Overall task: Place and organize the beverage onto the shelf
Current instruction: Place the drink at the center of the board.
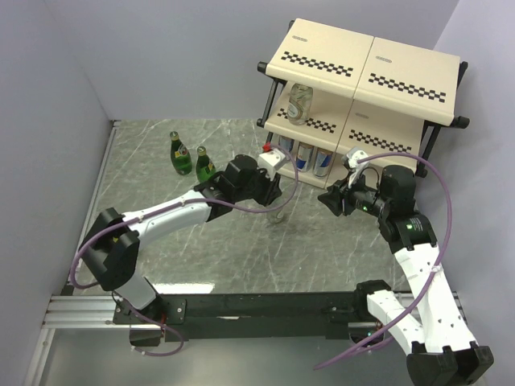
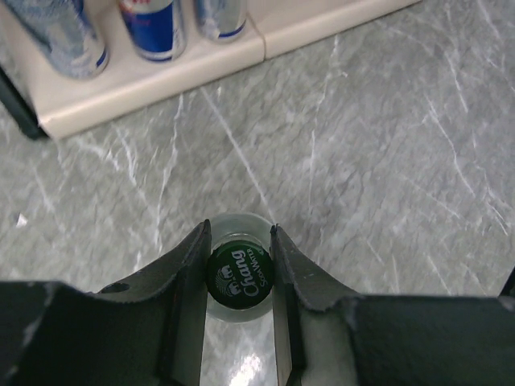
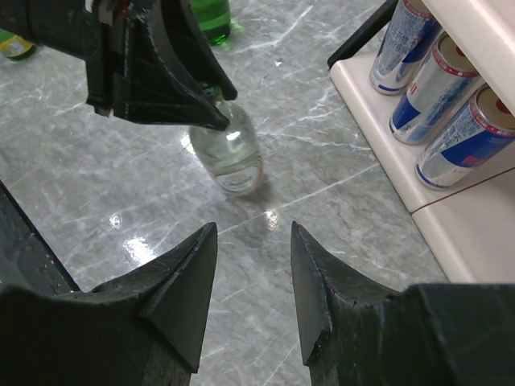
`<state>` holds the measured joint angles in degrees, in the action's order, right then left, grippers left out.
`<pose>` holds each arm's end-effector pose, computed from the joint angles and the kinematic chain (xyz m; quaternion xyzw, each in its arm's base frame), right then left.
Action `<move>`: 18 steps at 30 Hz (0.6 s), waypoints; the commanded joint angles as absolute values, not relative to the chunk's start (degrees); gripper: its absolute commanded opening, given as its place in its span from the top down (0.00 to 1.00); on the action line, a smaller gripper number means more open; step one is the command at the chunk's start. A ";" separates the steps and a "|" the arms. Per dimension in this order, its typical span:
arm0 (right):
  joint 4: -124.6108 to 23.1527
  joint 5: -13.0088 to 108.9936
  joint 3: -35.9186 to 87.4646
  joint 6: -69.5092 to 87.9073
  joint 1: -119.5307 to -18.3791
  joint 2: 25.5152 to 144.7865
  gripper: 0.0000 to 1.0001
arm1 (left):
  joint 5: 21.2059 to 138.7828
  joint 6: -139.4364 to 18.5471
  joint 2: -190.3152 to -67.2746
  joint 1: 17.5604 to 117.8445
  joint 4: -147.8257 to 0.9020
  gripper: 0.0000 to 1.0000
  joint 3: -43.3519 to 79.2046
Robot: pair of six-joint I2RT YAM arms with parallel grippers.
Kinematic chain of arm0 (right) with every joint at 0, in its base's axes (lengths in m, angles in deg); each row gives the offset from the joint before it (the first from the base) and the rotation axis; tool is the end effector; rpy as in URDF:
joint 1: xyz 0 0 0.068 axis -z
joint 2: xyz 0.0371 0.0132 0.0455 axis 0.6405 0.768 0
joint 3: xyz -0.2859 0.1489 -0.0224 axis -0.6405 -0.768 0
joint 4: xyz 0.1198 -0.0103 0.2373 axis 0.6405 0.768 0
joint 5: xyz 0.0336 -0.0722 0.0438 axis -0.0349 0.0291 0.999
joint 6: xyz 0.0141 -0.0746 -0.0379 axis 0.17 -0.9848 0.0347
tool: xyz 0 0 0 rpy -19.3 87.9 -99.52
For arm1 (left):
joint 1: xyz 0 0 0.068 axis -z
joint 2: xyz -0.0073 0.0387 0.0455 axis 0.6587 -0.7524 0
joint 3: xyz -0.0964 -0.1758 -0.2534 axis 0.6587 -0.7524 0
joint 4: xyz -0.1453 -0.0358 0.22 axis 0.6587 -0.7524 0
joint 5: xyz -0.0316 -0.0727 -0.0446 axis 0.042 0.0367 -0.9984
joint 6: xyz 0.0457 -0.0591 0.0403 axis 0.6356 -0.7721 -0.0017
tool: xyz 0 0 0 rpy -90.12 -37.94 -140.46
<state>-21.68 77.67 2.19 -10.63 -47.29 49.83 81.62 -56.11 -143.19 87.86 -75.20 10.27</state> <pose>0.1566 0.0661 0.3739 -0.3137 0.7478 0.2418 0.5328 0.2717 -0.3004 0.3143 0.3131 0.7818 -0.2869 0.4565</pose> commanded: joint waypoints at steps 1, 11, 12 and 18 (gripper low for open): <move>-23.38 77.27 2.61 -11.24 -47.21 49.95 0.51 | 81.40 -53.61 -143.21 88.84 -65.11 1.00 15.63; -23.29 77.09 2.61 -11.33 -47.21 50.48 0.51 | 80.44 -53.26 -146.90 89.19 -61.86 0.99 15.72; -23.29 77.09 2.61 -11.33 -47.21 50.48 0.51 | 80.35 -53.09 -147.17 89.19 -61.77 0.98 15.81; -23.29 77.00 2.61 -11.50 -47.21 50.83 0.51 | 79.99 -53.52 -148.75 89.37 -62.47 0.72 16.69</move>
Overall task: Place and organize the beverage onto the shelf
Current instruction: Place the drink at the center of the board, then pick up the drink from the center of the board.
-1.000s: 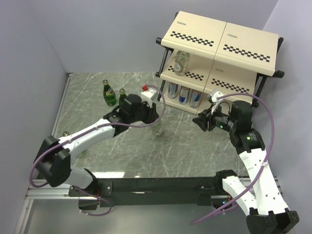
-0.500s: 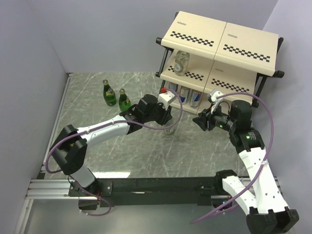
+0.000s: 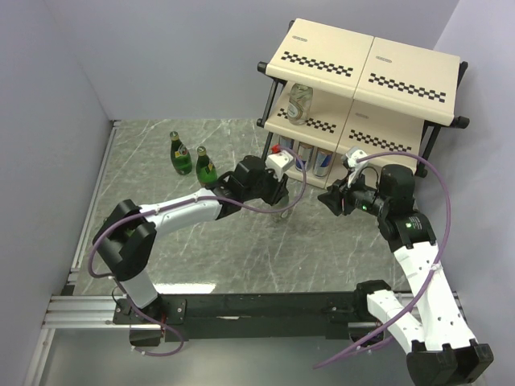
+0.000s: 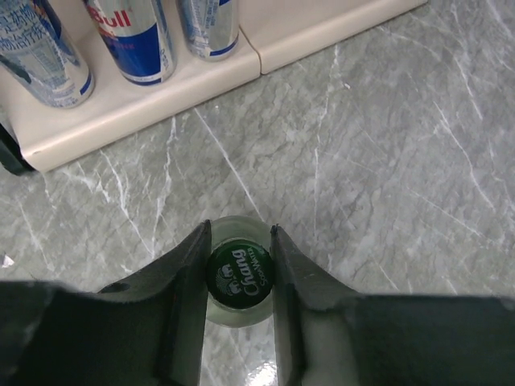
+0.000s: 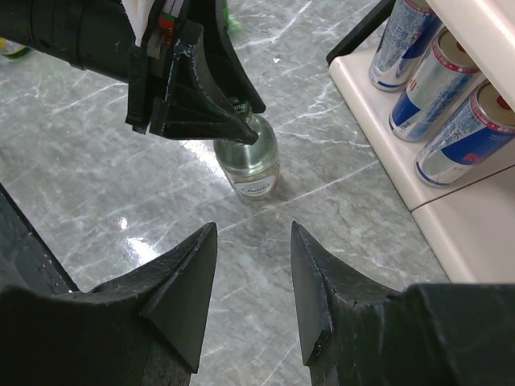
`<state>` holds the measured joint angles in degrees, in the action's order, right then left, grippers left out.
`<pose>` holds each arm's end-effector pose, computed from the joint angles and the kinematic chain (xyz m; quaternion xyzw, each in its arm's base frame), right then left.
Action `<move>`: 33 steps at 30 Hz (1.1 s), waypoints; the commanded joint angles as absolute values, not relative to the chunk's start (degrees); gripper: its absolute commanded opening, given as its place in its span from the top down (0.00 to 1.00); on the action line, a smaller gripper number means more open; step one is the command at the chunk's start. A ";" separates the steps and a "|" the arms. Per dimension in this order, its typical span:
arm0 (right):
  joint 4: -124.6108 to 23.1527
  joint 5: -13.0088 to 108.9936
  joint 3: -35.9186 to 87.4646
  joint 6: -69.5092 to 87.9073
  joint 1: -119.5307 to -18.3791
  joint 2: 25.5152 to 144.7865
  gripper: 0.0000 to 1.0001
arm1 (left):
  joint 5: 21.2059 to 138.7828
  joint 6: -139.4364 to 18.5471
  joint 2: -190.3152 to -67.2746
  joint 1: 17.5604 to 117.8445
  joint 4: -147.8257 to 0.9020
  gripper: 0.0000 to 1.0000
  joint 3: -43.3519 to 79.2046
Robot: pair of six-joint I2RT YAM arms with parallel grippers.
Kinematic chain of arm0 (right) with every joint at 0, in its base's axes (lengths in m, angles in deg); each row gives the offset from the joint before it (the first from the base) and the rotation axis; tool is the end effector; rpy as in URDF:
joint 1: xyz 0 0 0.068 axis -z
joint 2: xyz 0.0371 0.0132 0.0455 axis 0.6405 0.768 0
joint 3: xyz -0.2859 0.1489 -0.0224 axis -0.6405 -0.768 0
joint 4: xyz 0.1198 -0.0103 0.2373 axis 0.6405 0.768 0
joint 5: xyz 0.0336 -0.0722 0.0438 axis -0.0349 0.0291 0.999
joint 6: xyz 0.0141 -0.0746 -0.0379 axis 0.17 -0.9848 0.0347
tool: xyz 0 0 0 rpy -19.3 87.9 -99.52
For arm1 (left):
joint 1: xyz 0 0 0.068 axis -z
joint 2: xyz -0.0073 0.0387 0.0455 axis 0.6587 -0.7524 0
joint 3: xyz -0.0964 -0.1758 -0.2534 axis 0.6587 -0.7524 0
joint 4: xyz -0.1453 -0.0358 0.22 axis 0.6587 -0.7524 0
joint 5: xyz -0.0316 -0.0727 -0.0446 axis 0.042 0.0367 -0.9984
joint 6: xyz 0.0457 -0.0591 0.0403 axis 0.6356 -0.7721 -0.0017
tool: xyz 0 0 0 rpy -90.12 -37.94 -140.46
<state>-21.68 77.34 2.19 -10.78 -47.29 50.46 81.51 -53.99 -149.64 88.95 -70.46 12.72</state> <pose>0.1597 0.0662 0.3722 -0.3124 0.7515 0.2400 0.5292 0.2873 -0.3293 0.2968 0.3344 0.7691 -0.2858 0.4637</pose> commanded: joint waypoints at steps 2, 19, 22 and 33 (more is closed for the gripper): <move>-23.11 76.91 2.61 -11.50 -47.21 50.91 0.51 | 79.99 -53.61 -148.05 89.37 -60.46 0.50 15.46; -20.13 83.94 2.78 -19.58 -47.74 61.10 0.26 | 88.08 -57.91 -127.07 89.10 -43.32 0.01 -10.19; -20.03 83.43 5.06 -19.68 -49.40 66.28 0.25 | 90.10 -61.42 -121.96 88.84 -43.14 0.00 -16.17; -29.70 70.77 12.10 -13.00 -62.76 81.50 0.25 | 91.42 -67.76 -109.03 88.40 -32.68 0.01 -37.01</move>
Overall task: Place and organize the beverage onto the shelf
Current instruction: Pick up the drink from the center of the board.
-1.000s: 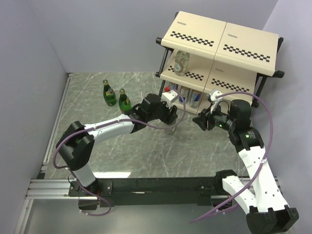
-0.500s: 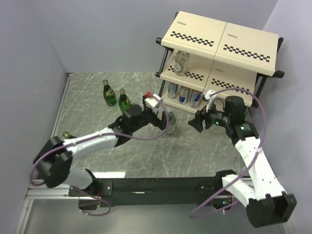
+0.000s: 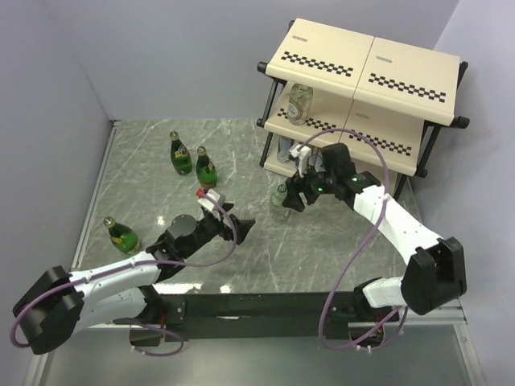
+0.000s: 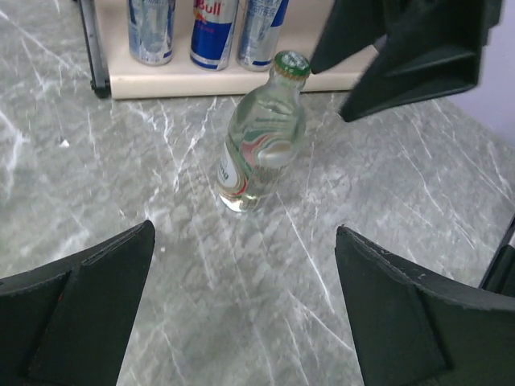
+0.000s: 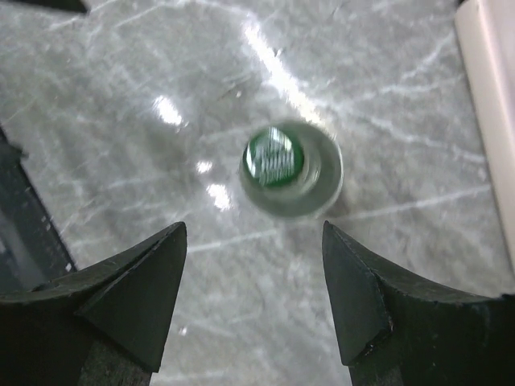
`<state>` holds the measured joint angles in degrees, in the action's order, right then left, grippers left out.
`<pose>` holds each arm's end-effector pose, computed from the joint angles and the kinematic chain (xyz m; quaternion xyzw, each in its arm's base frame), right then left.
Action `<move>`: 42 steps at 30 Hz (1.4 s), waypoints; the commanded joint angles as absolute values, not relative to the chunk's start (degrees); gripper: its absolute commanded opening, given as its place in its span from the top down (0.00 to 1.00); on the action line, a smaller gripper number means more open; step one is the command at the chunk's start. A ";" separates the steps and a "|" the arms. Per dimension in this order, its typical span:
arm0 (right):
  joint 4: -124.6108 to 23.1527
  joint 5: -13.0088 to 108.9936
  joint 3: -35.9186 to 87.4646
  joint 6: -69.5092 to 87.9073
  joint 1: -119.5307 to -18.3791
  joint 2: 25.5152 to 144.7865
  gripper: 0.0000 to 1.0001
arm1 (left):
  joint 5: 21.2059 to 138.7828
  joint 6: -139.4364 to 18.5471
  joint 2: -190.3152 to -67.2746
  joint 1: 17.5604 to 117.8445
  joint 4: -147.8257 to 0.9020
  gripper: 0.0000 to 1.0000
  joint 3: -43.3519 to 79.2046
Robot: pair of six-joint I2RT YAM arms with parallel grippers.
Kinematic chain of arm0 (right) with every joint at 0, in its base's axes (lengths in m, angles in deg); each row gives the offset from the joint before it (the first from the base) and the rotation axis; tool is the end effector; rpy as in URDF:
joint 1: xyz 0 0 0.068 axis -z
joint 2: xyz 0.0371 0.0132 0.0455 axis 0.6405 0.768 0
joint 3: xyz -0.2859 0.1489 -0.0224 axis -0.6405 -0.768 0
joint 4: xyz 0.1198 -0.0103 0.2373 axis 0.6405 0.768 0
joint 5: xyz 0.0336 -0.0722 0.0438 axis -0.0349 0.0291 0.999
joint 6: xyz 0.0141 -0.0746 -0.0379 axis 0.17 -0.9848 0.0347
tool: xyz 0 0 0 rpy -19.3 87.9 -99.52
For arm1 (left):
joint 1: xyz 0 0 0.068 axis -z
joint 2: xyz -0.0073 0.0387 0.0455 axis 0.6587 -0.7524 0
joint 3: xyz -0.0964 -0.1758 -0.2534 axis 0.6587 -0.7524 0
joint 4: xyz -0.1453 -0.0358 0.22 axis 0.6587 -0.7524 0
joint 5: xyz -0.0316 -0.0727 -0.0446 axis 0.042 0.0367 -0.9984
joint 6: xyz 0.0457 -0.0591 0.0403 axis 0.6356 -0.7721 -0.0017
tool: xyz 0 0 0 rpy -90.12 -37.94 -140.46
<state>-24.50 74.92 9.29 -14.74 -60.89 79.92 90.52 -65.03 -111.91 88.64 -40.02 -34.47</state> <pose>0.2624 0.1464 0.3121 -0.3978 0.7908 0.2858 0.3671 0.1619 -0.1718 0.2649 0.1828 0.7032 -0.3499 0.5914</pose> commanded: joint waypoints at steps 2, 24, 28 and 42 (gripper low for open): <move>-31.19 69.36 12.54 -12.73 -63.73 83.07 0.25 | 91.51 -67.85 -108.50 88.49 -31.01 0.01 -39.29; -37.62 65.05 13.68 -9.13 -67.87 88.97 0.83 | 91.60 -65.83 -123.50 88.49 -16.86 0.00 -38.08; -37.70 63.30 13.95 -8.17 -67.87 87.92 1.00 | 91.16 -65.39 -128.79 88.49 -13.18 0.01 -35.35; -33.92 60.92 17.46 -1.13 -67.87 81.24 1.00 | 82.90 -61.61 -150.94 89.72 -0.59 0.01 -22.70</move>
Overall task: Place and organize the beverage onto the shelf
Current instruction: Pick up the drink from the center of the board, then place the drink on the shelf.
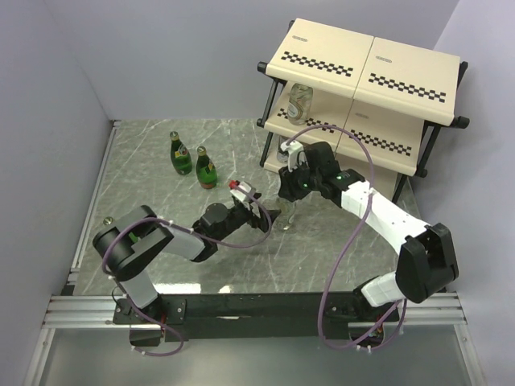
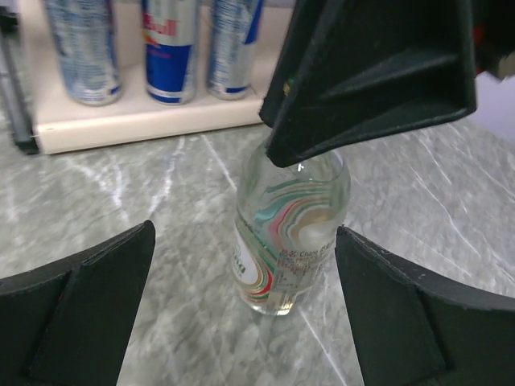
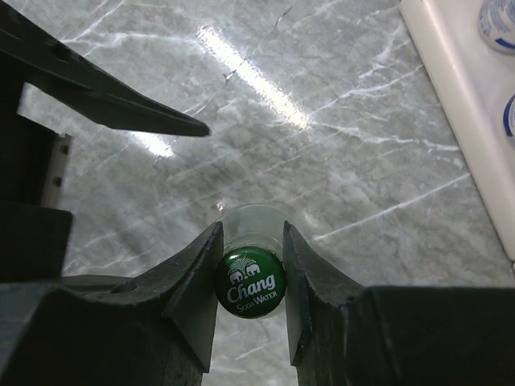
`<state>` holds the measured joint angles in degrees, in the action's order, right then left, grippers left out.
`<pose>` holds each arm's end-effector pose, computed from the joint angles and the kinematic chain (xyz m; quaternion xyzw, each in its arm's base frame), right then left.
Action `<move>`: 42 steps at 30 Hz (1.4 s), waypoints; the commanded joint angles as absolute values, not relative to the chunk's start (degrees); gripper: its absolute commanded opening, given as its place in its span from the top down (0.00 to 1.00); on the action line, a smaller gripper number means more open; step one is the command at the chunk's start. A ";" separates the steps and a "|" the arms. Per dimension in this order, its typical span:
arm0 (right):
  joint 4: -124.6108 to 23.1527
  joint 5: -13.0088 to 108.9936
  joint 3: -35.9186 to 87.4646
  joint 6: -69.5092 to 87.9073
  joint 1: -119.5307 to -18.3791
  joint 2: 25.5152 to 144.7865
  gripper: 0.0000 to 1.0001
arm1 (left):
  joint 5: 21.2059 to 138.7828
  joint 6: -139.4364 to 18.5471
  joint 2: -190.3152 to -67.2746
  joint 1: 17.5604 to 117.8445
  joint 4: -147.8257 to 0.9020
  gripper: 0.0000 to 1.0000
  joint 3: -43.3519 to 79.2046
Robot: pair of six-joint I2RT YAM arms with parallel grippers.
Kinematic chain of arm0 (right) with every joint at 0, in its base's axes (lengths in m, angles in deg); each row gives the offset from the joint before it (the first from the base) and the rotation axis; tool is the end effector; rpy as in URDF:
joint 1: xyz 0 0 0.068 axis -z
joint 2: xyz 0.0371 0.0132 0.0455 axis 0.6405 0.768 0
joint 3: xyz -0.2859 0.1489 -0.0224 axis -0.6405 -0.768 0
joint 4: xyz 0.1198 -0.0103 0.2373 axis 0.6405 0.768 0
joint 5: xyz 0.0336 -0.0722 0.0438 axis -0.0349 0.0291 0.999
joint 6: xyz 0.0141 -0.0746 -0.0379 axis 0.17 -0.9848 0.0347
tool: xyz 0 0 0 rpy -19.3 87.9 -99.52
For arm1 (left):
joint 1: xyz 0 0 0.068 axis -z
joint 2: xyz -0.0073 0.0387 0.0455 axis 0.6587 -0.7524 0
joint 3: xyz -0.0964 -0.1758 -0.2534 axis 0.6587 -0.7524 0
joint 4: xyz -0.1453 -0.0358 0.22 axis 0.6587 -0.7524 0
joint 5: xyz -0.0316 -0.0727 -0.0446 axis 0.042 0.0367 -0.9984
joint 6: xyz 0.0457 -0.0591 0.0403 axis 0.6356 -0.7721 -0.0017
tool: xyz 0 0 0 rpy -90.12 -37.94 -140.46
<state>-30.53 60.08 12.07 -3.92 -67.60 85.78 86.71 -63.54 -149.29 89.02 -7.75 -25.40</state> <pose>0.2886 0.1805 0.3041 -0.3307 0.8347 0.2296 0.3757 0.2361 -0.2635 0.2228 0.2096 0.6704 -0.3773 0.6036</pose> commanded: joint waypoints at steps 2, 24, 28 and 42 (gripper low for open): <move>-33.84 60.92 17.55 -0.96 -67.87 80.63 1.00 | 82.19 -61.87 -151.56 89.81 -2.34 0.01 -20.59; -32.51 61.71 17.99 -1.48 -68.30 77.37 1.00 | 80.52 -62.05 -158.33 91.83 -13.25 0.09 -10.04; -32.69 61.36 17.64 -1.75 -68.66 77.46 1.00 | 79.99 -61.87 -158.33 91.83 -13.78 0.10 -9.33; -32.43 56.70 17.99 -4.21 -70.94 76.58 1.00 | 80.17 -60.73 -158.59 91.83 -19.75 0.21 -6.70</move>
